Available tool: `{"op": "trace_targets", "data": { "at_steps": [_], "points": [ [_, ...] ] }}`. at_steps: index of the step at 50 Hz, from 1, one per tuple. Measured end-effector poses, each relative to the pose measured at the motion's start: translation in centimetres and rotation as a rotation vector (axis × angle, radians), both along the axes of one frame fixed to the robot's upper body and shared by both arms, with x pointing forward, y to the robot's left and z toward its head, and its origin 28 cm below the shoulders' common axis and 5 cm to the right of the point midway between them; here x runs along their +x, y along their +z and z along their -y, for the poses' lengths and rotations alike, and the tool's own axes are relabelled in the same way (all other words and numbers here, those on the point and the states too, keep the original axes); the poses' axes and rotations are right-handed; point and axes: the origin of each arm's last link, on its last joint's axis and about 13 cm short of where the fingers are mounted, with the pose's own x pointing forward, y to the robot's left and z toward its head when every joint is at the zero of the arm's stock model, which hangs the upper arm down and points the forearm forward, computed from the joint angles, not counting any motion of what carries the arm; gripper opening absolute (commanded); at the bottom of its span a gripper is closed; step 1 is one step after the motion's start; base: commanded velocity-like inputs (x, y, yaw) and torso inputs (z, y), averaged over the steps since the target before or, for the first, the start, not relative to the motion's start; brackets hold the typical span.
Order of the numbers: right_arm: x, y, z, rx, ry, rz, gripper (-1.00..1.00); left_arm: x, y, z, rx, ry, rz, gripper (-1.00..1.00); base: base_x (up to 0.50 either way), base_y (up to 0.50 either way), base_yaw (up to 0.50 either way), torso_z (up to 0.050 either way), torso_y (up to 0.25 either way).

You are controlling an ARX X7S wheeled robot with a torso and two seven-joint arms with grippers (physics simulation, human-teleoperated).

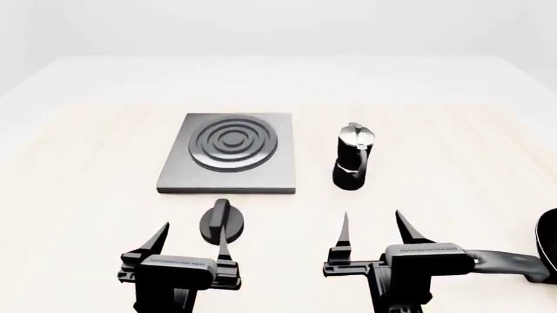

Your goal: Put the frying pan on the stove.

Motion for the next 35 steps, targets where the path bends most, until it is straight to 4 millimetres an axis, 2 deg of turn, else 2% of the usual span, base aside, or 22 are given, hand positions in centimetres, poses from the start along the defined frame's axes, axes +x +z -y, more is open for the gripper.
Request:
{"op": "trace_targets", "data": {
  "at_steps": [14,27,35],
  "points": [
    [0.1,-0.3,0.0,-0.004,-0.006,-0.008,1.0,-0.1,-0.1,0.0,0.001,0.003,-0.003,1.0,0.29,0.0,0.0,0.0,0.001],
    [0.1,0.8,0.0,0.027,-0.051,0.003,1.0,-0.4,-0.2,-0.1,-0.002,0.006,-0.004,1.0,0.01,0.0,0.0,0.0,0.0],
    [0.0,1.7,0.3,0.039,-0.141,0.016,1.0,-0.4,-0.3,-0.2,-0.007,0.009,-0.007,1.0,0.0,0.0,0.0,0.0,0.0]
  ]
}}
